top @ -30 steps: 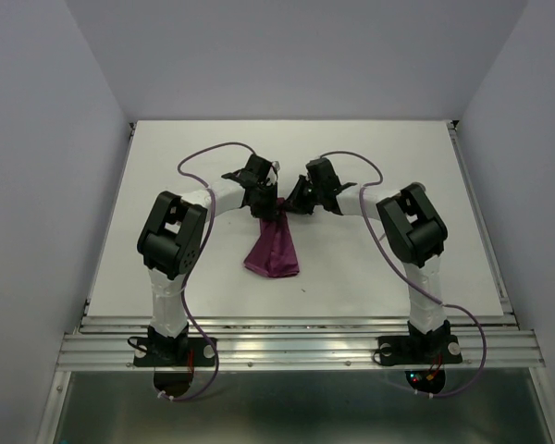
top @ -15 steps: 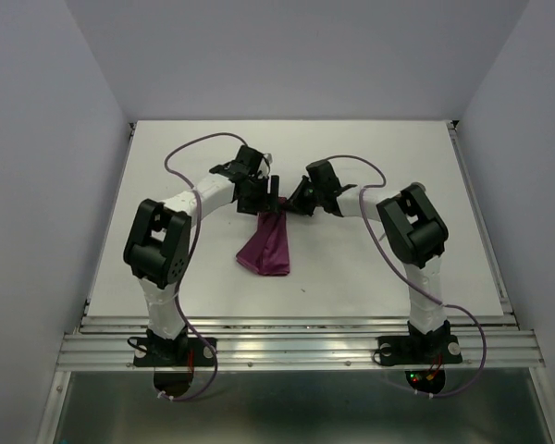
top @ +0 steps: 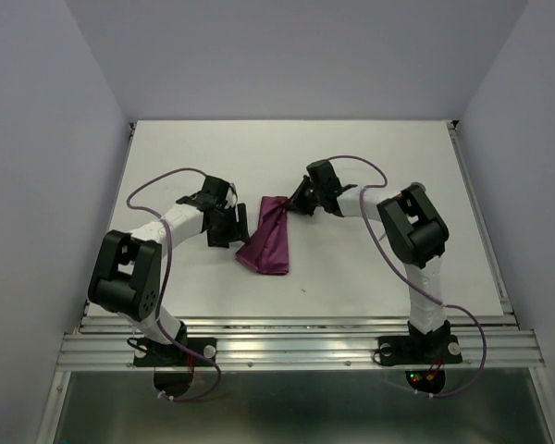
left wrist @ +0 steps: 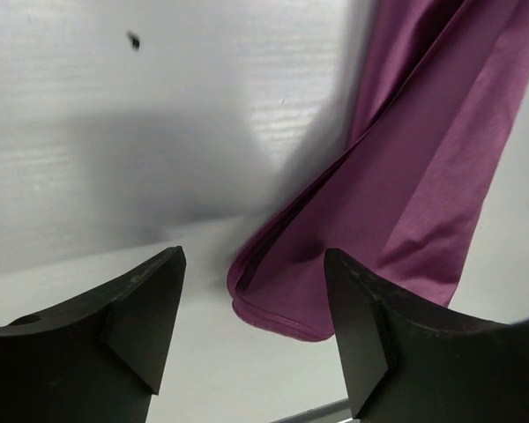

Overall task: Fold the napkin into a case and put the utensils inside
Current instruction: Fold the 2/3-rectangle-folded napkin at the center of the board.

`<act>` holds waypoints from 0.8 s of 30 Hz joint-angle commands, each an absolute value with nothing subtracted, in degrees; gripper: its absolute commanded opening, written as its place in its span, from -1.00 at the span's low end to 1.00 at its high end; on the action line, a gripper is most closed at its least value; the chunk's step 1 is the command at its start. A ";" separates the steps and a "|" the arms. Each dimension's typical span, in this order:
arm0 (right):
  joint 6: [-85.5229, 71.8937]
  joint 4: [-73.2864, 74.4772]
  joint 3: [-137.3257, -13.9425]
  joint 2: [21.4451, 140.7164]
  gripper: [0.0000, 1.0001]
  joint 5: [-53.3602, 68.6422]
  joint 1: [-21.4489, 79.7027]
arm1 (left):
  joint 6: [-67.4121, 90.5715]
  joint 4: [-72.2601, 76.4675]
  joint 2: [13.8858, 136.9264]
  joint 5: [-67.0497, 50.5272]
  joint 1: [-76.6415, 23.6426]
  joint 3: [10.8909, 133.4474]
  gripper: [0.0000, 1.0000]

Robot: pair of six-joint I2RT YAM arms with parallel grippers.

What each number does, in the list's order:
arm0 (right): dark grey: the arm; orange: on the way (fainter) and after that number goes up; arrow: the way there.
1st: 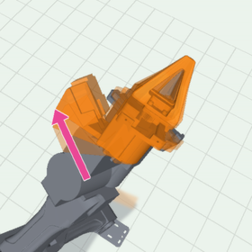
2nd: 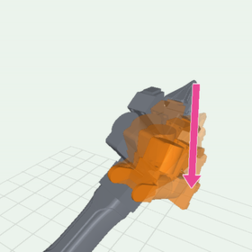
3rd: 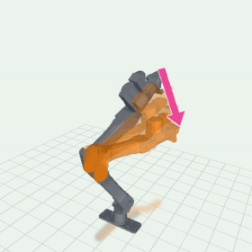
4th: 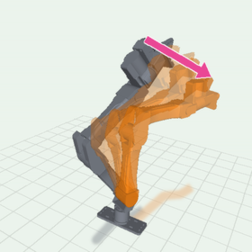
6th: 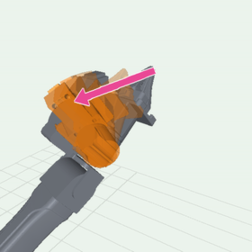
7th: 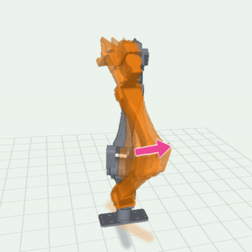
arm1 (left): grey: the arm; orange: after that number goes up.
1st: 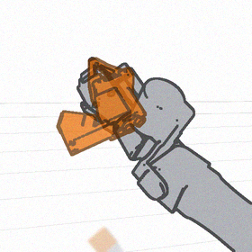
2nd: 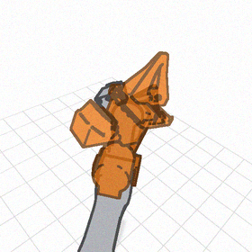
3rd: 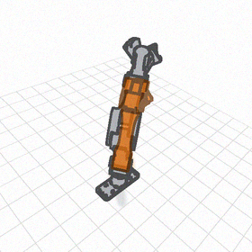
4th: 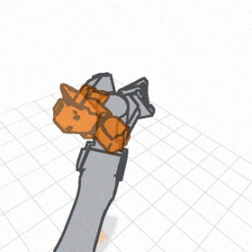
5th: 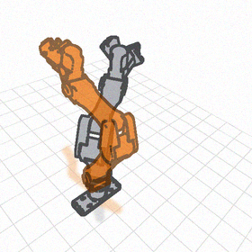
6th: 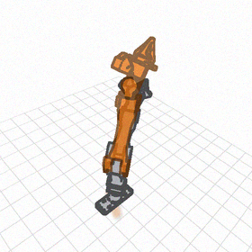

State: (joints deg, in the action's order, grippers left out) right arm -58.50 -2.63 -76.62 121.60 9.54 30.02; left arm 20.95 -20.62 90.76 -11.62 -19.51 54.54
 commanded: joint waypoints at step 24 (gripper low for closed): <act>-59.15 -1.85 -75.76 120.06 -0.99 6.33 29.62 | 25.75 -19.51 89.47 -14.68 -19.07 48.43 -0.03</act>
